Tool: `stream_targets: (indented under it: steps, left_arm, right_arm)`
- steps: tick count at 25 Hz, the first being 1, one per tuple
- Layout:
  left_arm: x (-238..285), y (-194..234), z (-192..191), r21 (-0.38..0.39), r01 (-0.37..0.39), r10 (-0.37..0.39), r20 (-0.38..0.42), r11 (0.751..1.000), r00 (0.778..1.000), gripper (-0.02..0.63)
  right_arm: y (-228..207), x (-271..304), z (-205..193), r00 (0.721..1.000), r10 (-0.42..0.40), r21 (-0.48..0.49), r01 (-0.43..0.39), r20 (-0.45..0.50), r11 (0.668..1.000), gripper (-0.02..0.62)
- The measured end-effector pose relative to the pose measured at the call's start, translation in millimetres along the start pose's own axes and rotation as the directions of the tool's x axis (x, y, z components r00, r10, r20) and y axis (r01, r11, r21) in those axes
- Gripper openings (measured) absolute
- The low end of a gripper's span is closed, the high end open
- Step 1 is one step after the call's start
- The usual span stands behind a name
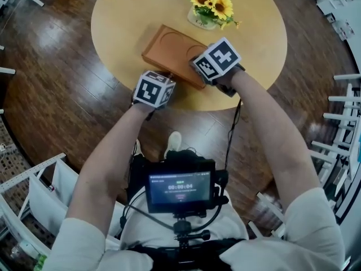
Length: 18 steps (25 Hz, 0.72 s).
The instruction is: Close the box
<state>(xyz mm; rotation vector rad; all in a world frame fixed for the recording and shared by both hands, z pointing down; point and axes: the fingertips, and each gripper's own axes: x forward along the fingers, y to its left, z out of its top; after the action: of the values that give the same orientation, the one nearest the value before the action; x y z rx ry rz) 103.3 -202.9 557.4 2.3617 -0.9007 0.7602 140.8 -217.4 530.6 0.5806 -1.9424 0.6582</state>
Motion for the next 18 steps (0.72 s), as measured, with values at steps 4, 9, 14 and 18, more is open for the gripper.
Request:
stream_targets:
  steps: [4, 9, 14, 18]
  left_arm:
    - [0.8, 0.6, -0.8, 0.008, 0.012, -0.012, -0.009, 1.0, 1.0, 0.063]
    - [1.6, -0.5, -2.1, 0.017, 0.023, -0.022, -0.024, 1.0, 0.999, 0.064]
    - [-3.8, 4.3, -9.2, 0.041, 0.054, -0.051, -0.081, 0.998, 0.995, 0.074]
    - [-42.1, 19.0, -15.5, 0.11, 0.071, -0.063, -0.074, 0.991, 0.995, 0.074]
  right_arm:
    - [-0.6, 0.9, -0.1, 1.0, -0.013, 0.007, 0.013, 0.008, 1.0, 0.002]
    - [-1.0, 1.1, -1.2, 0.999, -0.029, 0.02, 0.029, 0.014, 0.999, 0.002]
    - [-5.5, -0.9, 0.4, 0.991, -0.12, 0.048, 0.118, 0.061, 0.992, 0.002]
    - [9.8, -26.1, 9.5, 0.927, -0.275, 0.16, 0.24, 0.257, 0.958, 0.003]
